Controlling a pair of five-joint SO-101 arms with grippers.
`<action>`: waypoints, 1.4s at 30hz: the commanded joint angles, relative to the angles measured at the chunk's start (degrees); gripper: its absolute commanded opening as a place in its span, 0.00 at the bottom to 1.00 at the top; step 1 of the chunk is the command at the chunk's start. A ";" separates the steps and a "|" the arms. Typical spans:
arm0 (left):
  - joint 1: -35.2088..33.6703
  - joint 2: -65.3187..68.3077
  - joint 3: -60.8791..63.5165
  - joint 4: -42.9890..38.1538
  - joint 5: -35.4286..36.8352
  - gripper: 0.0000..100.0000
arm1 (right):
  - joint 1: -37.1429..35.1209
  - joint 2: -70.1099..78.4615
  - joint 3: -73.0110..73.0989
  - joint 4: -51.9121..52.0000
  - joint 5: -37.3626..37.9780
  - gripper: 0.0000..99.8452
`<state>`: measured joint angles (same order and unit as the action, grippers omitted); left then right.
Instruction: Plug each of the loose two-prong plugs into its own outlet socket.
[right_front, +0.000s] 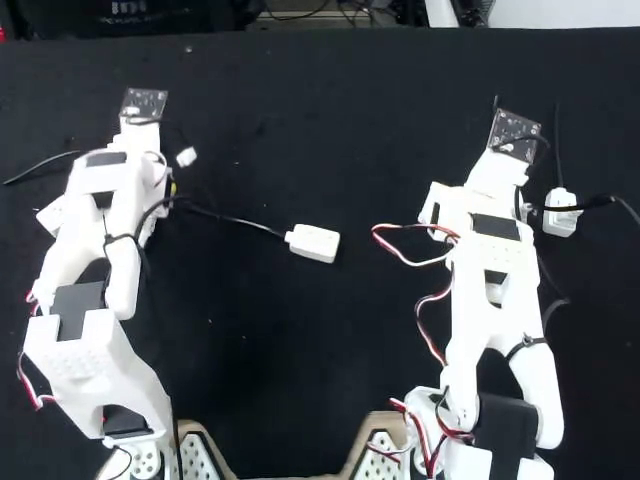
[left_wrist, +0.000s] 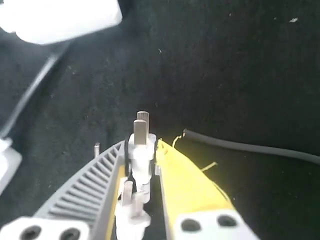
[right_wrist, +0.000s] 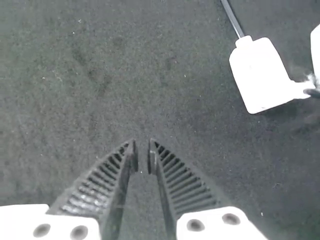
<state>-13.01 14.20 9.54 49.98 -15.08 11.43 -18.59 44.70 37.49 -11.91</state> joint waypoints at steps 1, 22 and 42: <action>-1.89 -1.14 -12.70 9.58 0.26 0.03 | 1.14 -2.15 -1.36 -1.23 -0.44 0.04; 9.27 -1.14 -56.31 50.11 17.58 0.03 | -1.23 -2.68 -2.33 2.99 -0.97 0.04; 26.68 -26.99 -12.09 28.84 26.73 0.03 | 3.43 -22.90 -2.42 22.59 3.60 0.04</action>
<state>8.79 -4.09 -16.04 90.77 7.78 9.93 -34.86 40.48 58.68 -11.91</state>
